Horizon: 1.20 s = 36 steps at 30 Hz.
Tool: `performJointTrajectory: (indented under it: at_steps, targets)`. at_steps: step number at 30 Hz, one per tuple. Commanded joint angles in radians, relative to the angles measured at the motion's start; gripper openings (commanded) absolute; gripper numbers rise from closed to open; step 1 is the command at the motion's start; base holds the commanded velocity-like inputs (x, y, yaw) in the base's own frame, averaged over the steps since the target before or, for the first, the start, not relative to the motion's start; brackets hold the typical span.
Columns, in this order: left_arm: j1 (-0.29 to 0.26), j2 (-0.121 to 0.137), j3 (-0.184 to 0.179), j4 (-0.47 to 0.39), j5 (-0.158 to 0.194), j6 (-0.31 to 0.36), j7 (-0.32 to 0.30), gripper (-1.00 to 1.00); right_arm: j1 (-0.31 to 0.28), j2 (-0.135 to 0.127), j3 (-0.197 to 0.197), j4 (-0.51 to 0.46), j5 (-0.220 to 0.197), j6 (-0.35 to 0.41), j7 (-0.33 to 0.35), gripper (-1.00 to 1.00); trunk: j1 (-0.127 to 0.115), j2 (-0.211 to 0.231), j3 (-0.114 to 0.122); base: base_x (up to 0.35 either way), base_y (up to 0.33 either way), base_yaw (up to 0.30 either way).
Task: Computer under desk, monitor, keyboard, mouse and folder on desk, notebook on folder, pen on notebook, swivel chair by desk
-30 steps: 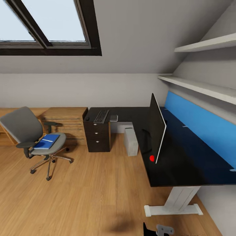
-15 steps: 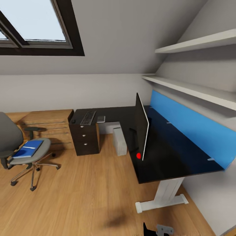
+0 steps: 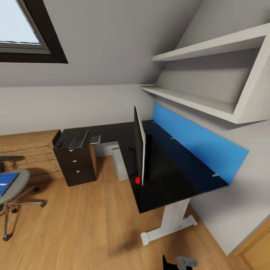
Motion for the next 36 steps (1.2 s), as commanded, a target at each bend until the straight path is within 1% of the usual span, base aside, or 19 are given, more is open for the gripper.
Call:
performJointTrajectory:
  at_steps: [1,5,9,23,29,36]
  targets:
    - [0.000,0.001,-0.008,-0.002,0.008,-0.002,0.008,1.00,-0.001,0.001,0.008,0.001,-0.006,-0.002,0.002,1.00,0.001,-0.001,-0.002,0.197,-0.211,-0.298]
    - [0.000,0.001,-0.008,-0.002,0.008,-0.002,0.008,1.00,-0.001,0.001,0.008,0.001,0.007,-0.002,0.001,1.00,0.001,-0.001,-0.002,0.109,-0.128,-0.216]
    - [0.000,0.001,-0.008,-0.002,0.009,-0.002,0.008,1.00,-0.001,0.001,0.008,0.001,0.011,-0.002,0.001,1.00,0.001,-0.001,-0.003,0.036,-0.043,-0.076]
    - [0.000,0.001,-0.008,-0.002,0.010,-0.002,0.008,1.00,-0.001,-0.008,0.005,0.001,0.013,0.006,0.002,1.00,0.001,-0.001,-0.003,0.005,-0.006,-0.010]
    - [0.000,0.001,-0.008,-0.002,0.010,-0.002,0.008,1.00,-0.001,-0.007,0.006,0.001,0.015,-0.004,0.001,1.00,0.001,-0.001,-0.003,0.000,0.000,-0.050]
    - [0.000,0.001,-0.008,-0.002,0.010,-0.002,0.008,1.00,-0.001,-0.013,0.001,0.001,0.011,-0.008,0.000,1.00,0.001,-0.001,-0.003,0.000,0.000,-0.014]
